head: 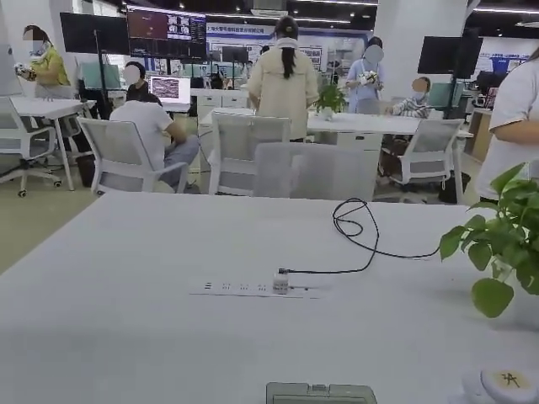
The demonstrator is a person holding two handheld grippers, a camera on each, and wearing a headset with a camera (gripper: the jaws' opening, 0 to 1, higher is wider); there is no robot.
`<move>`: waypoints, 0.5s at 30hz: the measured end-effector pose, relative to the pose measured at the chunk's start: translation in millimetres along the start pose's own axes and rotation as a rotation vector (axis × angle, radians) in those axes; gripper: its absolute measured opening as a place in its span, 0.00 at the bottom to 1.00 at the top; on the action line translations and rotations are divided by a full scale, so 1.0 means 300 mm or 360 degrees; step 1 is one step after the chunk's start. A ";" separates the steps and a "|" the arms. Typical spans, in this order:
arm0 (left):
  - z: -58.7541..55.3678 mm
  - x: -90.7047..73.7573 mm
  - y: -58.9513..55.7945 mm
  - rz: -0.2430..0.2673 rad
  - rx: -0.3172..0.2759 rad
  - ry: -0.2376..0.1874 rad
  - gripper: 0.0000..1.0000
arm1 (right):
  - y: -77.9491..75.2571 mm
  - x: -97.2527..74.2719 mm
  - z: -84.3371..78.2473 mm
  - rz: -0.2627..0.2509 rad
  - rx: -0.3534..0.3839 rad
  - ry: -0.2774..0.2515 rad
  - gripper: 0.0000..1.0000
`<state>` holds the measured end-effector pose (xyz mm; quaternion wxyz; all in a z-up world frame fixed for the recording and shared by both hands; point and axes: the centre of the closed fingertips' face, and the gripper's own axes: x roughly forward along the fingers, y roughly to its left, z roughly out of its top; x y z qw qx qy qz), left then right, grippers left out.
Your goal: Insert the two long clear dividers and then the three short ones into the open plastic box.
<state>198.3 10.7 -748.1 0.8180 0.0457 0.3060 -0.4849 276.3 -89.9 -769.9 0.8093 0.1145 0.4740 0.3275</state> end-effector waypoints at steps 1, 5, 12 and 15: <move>0.004 -0.002 0.002 0.0013 -0.0006 -0.0007 0.93 | 0.004 -0.006 0.002 0.0013 -0.0022 -0.0008 0.31; 0.010 -0.006 0.008 0.0047 -0.0025 -0.0015 0.93 | 0.014 -0.032 0.004 0.0047 -0.0136 -0.0028 0.36; 0.013 -0.012 0.033 0.0121 -0.0076 -0.0036 0.92 | 0.029 -0.076 -0.003 0.0119 -0.0351 -0.0059 0.48; 0.006 -0.013 0.048 0.0155 -0.0095 -0.0035 0.92 | 0.036 -0.103 -0.011 0.0158 -0.0479 -0.0080 0.56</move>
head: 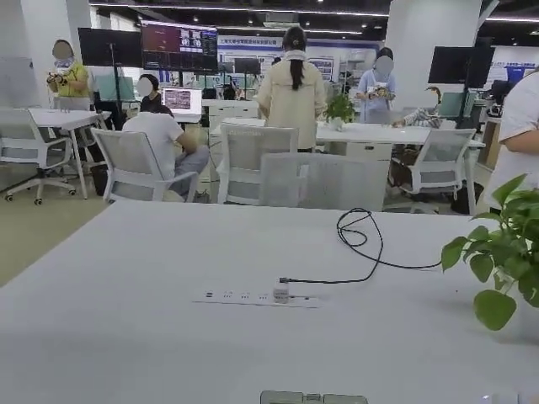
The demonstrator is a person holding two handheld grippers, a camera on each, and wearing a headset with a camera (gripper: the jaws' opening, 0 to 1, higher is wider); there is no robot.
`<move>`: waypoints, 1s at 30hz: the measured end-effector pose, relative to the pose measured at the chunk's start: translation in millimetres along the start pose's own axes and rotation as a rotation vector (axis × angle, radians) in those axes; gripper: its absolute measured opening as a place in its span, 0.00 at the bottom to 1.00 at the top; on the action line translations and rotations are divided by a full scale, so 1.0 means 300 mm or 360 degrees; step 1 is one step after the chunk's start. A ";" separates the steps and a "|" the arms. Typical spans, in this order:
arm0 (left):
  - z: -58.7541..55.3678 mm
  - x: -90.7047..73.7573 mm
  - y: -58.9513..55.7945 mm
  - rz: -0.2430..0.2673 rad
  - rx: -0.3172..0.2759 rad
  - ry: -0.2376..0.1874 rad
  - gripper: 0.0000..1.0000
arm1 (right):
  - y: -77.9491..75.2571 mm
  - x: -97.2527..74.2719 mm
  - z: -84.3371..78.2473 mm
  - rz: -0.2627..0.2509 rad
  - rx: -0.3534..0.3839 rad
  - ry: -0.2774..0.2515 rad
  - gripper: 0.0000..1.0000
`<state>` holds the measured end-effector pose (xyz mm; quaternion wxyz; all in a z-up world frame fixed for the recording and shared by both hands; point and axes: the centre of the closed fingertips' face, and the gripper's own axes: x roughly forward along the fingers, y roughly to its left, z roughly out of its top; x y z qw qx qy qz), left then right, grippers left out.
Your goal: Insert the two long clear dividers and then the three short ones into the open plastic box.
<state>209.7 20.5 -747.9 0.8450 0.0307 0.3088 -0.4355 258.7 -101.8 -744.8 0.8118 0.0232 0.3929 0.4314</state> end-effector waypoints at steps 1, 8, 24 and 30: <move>-0.002 0.000 0.003 0.0007 -0.0007 0.0001 0.92 | 0.002 -0.007 -0.003 0.0007 -0.0019 -0.0002 0.58; -0.025 -0.004 0.036 0.0067 -0.0056 0.0033 0.91 | 0.011 -0.053 -0.042 0.0073 -0.0176 -0.0054 0.71; -0.150 0.014 0.206 0.0325 -0.0242 0.0344 0.78 | -0.008 -0.114 -0.128 0.0132 -0.0393 -0.0176 0.86; -0.202 0.044 0.268 0.0415 -0.0291 0.0482 0.69 | -0.018 -0.129 -0.152 0.0136 -0.0429 -0.0195 0.86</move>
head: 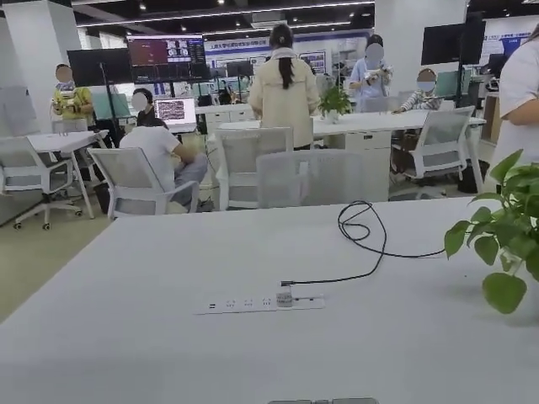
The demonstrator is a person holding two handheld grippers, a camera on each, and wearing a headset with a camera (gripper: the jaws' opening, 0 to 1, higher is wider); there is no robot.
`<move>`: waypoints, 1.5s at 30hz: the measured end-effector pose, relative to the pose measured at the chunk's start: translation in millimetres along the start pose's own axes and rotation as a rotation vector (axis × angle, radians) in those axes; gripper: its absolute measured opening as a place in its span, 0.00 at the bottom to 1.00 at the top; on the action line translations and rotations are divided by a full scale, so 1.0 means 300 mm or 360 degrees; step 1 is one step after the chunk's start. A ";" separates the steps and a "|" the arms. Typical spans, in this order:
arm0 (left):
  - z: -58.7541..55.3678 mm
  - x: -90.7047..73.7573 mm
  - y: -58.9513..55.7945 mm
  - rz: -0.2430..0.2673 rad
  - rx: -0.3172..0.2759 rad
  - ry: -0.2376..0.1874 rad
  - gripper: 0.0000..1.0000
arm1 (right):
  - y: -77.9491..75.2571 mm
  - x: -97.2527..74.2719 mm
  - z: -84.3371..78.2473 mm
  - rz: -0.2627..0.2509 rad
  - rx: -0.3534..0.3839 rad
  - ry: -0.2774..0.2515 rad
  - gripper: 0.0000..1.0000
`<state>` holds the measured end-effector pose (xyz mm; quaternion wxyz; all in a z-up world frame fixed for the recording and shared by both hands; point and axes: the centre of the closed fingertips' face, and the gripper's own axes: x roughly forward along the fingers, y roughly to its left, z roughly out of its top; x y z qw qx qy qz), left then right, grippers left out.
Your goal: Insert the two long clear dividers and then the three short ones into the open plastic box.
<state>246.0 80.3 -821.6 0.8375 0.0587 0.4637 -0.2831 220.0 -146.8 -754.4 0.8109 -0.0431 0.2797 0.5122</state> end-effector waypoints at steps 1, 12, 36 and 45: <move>0.000 0.010 0.005 0.0010 -0.0009 0.0013 0.68 | 0.000 -0.003 -0.003 0.0001 0.0007 -0.0005 0.86; -0.041 0.060 0.038 0.0115 -0.0010 0.0231 0.53 | 0.002 -0.006 -0.001 0.0000 0.0018 -0.0052 0.86; -0.056 0.067 0.075 0.0269 0.0030 0.0441 0.32 | -0.010 -0.022 -0.001 -0.0052 0.0049 -0.0121 0.84; -0.056 0.064 0.077 0.0233 -0.0024 0.0440 0.30 | -0.002 -0.025 -0.017 -0.0057 0.0041 -0.0102 0.84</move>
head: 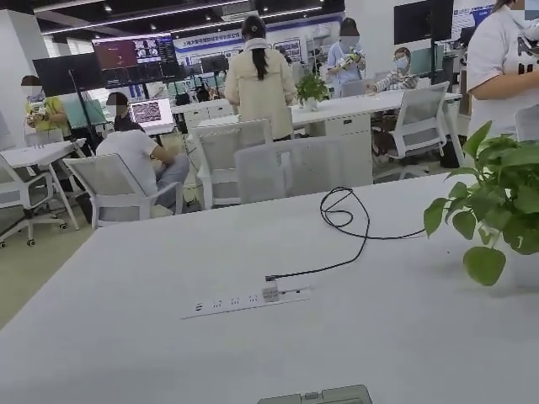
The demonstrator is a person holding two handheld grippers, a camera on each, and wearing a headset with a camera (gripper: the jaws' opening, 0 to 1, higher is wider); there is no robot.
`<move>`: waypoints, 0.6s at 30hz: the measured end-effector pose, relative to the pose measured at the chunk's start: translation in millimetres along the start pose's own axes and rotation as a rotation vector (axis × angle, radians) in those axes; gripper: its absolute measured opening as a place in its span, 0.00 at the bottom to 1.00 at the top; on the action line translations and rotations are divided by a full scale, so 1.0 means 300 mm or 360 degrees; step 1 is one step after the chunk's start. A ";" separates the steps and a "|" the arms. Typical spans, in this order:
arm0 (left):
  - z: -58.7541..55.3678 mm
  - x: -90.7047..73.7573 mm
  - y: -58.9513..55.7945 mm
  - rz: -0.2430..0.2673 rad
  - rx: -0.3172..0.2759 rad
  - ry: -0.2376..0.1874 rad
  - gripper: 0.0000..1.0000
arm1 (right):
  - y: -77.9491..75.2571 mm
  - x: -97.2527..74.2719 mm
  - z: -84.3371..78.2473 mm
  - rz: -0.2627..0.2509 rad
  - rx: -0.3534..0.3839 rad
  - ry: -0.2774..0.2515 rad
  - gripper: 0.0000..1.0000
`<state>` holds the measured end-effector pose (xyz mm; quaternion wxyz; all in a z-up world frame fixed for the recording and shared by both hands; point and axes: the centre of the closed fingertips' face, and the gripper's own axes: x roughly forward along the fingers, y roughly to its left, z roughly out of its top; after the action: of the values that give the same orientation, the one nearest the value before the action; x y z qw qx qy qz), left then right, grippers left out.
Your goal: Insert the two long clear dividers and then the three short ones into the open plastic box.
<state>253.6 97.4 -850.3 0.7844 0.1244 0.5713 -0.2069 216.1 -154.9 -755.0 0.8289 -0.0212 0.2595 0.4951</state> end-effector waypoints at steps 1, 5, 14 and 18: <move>-0.001 -0.001 -0.001 -0.0006 0.0002 -0.0001 0.30 | 0.001 0.000 -0.002 0.0001 0.0002 0.0003 0.84; 0.000 -0.006 -0.017 -0.0073 -0.0098 -0.0043 0.30 | 0.003 -0.001 -0.009 0.0003 -0.0008 0.0017 0.84; -0.018 -0.029 -0.016 -0.0152 -0.0285 -0.0142 0.30 | 0.004 -0.003 -0.016 0.0007 -0.0027 0.0060 0.85; -0.012 -0.058 -0.017 -0.0187 -0.0372 -0.0225 0.30 | 0.009 -0.004 -0.005 0.0013 -0.0032 0.0073 0.85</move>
<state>243.5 97.7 -834.8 0.8185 -0.0162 0.5410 -0.1929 212.8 -154.8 -755.0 0.8204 -0.0398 0.2735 0.5005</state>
